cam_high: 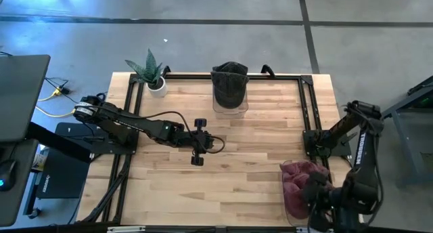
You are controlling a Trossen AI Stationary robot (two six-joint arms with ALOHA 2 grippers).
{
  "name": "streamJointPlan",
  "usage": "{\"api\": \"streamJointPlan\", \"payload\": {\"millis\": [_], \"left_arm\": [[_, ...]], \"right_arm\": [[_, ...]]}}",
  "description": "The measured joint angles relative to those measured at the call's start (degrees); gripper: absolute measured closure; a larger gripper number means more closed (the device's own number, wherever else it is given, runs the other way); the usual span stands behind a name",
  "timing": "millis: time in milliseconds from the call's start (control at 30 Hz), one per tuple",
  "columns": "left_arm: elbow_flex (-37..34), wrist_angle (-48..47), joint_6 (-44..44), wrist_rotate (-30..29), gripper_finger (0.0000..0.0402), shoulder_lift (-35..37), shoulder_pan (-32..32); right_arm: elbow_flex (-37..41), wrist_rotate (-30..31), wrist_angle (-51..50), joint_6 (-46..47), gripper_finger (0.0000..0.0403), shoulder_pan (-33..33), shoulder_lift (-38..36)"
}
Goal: Pick & Place hat
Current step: Put the red cap into the bottom transparent bin, then return to Home Position
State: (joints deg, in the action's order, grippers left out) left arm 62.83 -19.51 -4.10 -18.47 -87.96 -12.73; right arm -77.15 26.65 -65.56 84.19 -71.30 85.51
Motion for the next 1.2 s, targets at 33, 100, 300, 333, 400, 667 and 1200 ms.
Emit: {"api": "streamJointPlan", "payload": {"millis": [33, 100, 300, 333, 400, 667, 1200], "left_arm": [[0.0, 0.0, 0.02, 0.1, 0.0305, 0.0, 0.0], [0.0, 0.0, 0.04, 0.2, 0.0305, 0.0, 0.0], [0.0, 0.38, 1.12, 3.18, 0.0305, 0.0, 0.02], [0.0, 1.18, 1.06, 3.84, 0.0305, 0.0, 0.02], [0.0, 2.57, 1.02, 4.19, 0.0305, 0.62, 0.0], [0.24, 1.53, 1.15, 5.48, 0.0305, 4.81, 0.0], [-13.23, 30.33, -2.72, 34.83, 0.0393, 6.59, 15.58]], "right_arm": [[1.49, -0.07, -0.6, 0.58, 0.0257, 0.22, -0.02], [4.04, -1.52, -0.67, 0.82, 0.0272, 1.3, -0.02], [5.27, -0.83, 0.74, -3.06, 0.0306, 2.4, -2.63], [4.89, 1.31, 1.21, -4.96, 0.0311, 2.49, -3.42], [4.29, 6.54, 2.05, -9.44, 0.0321, 3.32, -5.16], [12.43, 7.99, 6.88, -25.64, 0.039, 16.57, -16.72], [54.4, -27.58, 87.66, -83.87, 0.0397, 69.02, -33.5]]}}
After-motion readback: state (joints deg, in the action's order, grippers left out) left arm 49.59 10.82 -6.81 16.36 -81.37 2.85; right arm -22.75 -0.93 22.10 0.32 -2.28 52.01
